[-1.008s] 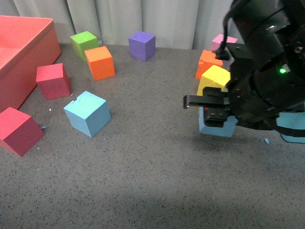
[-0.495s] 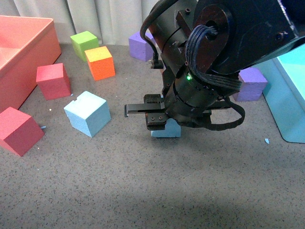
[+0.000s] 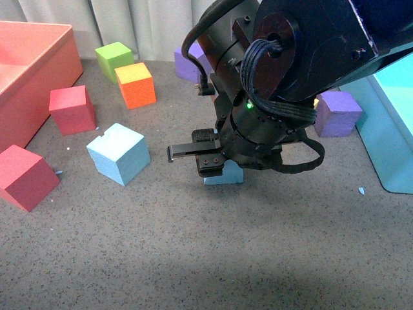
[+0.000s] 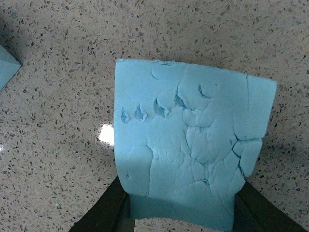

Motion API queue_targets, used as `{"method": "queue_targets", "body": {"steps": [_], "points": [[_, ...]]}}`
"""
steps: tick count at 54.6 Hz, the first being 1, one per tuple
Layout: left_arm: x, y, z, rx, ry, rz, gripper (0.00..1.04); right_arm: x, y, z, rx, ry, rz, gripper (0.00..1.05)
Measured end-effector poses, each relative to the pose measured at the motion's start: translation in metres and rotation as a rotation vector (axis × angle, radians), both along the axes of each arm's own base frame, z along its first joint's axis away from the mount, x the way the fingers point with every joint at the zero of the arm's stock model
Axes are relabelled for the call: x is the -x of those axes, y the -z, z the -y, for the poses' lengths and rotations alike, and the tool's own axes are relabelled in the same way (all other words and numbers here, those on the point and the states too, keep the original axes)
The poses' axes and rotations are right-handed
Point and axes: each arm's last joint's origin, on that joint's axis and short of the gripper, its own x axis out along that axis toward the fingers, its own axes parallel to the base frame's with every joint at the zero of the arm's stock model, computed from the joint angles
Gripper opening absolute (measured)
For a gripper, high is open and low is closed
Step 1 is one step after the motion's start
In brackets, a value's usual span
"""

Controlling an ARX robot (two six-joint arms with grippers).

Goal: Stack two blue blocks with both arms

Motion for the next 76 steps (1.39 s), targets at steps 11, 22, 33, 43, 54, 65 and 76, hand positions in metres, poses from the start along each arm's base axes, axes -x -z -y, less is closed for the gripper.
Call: {"method": "queue_targets", "body": {"steps": [11,22,33,43,54,65,76], "points": [[0.0,0.0,0.0,0.0,0.0,0.0,0.98,0.0,-0.001,-0.001,-0.031,0.007,0.004,0.72],[0.0,0.0,0.0,0.0,0.0,0.0,0.98,0.01,-0.036,0.012,-0.108,0.04,0.088,0.95],[0.0,0.0,0.0,0.0,0.0,0.0,0.98,0.014,-0.055,0.022,-0.119,0.071,0.145,0.95],[0.0,0.0,0.0,0.0,-0.002,0.0,0.98,0.044,-0.02,0.063,0.08,0.2,0.69,0.68],[0.0,0.0,0.0,0.0,0.0,0.0,0.98,0.083,-0.077,0.122,-0.098,0.309,1.127,0.36],[0.0,0.0,0.0,0.0,0.001,0.0,0.98,0.123,-0.072,0.158,-0.062,0.289,1.083,0.02],[0.0,0.0,0.0,0.0,-0.001,0.0,0.98,0.151,-0.08,0.179,-0.067,0.286,1.097,0.01]]}}
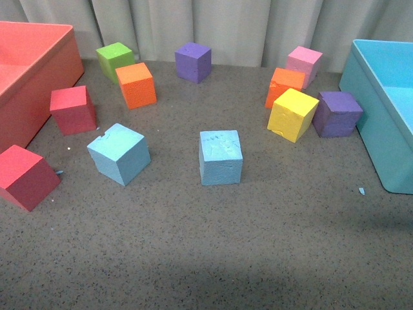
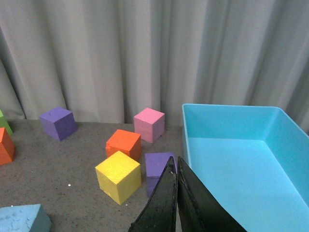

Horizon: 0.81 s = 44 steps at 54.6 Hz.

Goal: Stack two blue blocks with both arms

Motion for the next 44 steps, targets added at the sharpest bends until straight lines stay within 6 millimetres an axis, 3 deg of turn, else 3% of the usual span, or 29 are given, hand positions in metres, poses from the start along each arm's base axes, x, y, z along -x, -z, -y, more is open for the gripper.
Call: {"method": "queue_targets", "body": {"steps": [21,44], "points": [[0.0,0.0,0.0,0.0,0.0,0.0,0.98,0.038,-0.011,0.022,-0.001,0.002,-0.006,0.01],[0.0,0.0,0.0,0.0,0.0,0.0,0.98,0.063,-0.013,0.038,-0.003,0.008,0.002,0.01]]}}
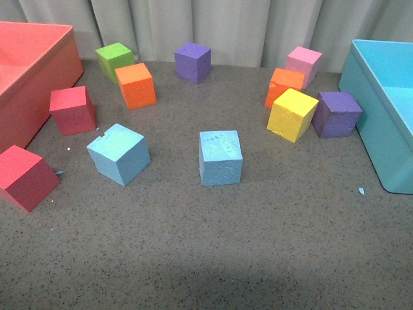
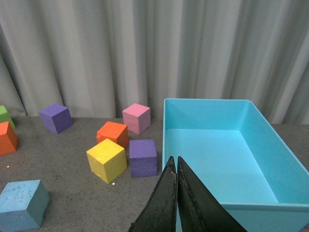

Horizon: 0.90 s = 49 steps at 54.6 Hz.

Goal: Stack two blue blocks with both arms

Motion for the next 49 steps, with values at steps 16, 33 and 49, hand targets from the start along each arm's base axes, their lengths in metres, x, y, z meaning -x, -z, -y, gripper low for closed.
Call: {"method": "queue_targets", "body": {"steps": [16,33,49], "points": [[0.0,0.0,0.0,0.0,0.0,0.0,0.98,0.012,-0.002,0.0,0.0,0.0,0.008,0.01],[0.0,0.0,0.0,0.0,0.0,0.0,0.98,0.023,-0.004,0.0,0.0,0.0,0.016,0.01],[0.0,0.0,0.0,0.0,0.0,0.0,0.98,0.029,-0.005,0.0,0.0,0.0,0.018,0.01]]}}
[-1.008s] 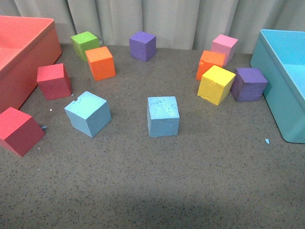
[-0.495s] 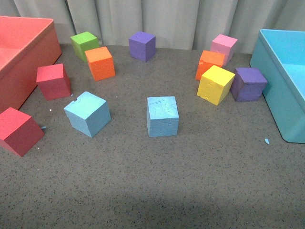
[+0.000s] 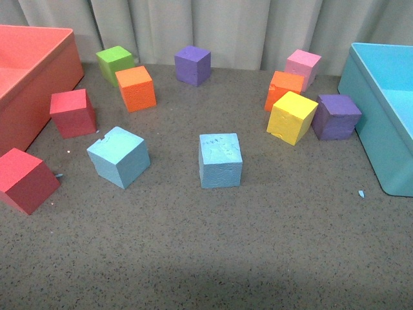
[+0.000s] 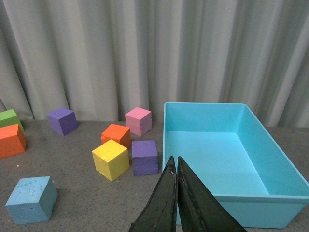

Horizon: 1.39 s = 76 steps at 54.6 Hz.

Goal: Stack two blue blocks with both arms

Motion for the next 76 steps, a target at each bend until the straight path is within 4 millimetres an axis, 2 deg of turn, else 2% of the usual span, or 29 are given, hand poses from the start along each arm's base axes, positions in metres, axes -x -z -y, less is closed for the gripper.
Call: {"method": "queue_targets", "body": {"steps": [31,33,43,48,51,55,66,71,76], "points": [[0.0,0.0,0.0,0.0,0.0,0.0,0.98,0.015,0.003,0.0,0.0,-0.003,-0.006,0.01],[0.0,0.0,0.0,0.0,0.0,0.0,0.98,0.015,0.003,0.0,0.0,-0.003,-0.006,0.06],[0.0,0.0,0.0,0.0,0.0,0.0,0.98,0.015,0.003,0.0,0.0,-0.003,-0.006,0.52],[0.0,0.0,0.0,0.0,0.0,0.0,0.98,0.015,0.003,0.0,0.0,-0.003,-0.006,0.7],[0.0,0.0,0.0,0.0,0.0,0.0,0.98,0.015,0.003,0.0,0.0,-0.003,-0.006,0.84],[0.0,0.0,0.0,0.0,0.0,0.0,0.98,0.015,0.003,0.0,0.0,-0.003,-0.006,0.96],[0.0,0.001,0.0,0.009,-0.011,-0.026,0.98,0.015,0.003,0.0,0.0,-0.003,-0.006,0.95],[-0.006,0.003,0.002,0.054,-0.035,-0.292,0.98,0.015,0.003,0.0,0.0,-0.003,-0.006,0.95],[-0.021,0.005,0.005,0.085,-0.022,-0.391,0.98,0.015,0.003,0.0,0.0,-0.003,-0.005,0.95]]}}
